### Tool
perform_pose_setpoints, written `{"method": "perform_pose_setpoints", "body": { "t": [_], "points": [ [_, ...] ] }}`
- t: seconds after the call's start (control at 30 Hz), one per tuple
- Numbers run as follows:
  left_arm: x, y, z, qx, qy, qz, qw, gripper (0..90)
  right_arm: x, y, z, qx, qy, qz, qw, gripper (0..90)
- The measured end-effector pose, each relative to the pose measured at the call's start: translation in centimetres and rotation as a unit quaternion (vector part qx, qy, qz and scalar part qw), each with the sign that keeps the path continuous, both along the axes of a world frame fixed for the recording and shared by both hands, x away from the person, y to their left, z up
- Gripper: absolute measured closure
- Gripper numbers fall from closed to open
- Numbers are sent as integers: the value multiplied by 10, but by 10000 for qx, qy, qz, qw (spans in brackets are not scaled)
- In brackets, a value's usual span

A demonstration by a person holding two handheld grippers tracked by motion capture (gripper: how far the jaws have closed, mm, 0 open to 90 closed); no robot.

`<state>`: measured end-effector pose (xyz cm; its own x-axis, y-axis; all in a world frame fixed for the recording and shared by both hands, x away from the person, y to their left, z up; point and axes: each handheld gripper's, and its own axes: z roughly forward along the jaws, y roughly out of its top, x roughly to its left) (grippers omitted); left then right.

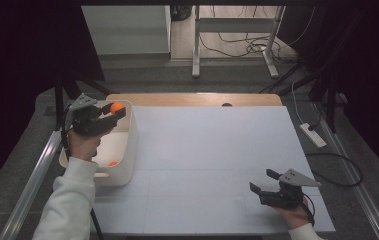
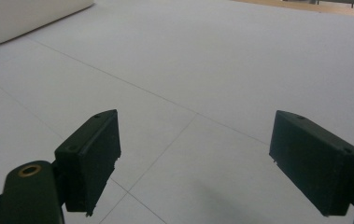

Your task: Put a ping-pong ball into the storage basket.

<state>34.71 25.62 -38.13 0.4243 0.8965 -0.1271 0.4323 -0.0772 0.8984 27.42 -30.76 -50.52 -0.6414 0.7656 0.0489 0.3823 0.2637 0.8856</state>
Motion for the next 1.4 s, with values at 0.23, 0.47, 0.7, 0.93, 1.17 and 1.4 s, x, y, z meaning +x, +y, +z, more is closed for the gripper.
{"method": "perform_pose_setpoints", "body": {
  "t": [0.23, 0.47, 0.7, 0.93, 1.17, 1.4],
  "points": [
    [8, 7, -4, 63, 178, 174, 9997, 505, 0, 0, 0, -21, 2, 0, 10000, 164],
    [19, 12, -12, 253, 472, 366, 9979, 504, 0, 1, 0, -24, -4, 11, 10000, 164],
    [22, 11, -15, 438, 621, 420, 9962, 504, 0, 0, -1, -34, 3, 3, 10000, 164],
    [22, 9, -15, 489, 685, 398, 9957, 503, 0, 1, -1, -35, 3, 2, 10000, 164],
    [21, 11, -14, 420, 664, 381, 9962, 500, 0, 0, -1, -33, 4, -2, 10000, 164],
    [16, 10, -9, 191, 425, 433, 9980, 293, 1, 0, -1, -35, 6, -5, 10000, 164]
  ]
}}
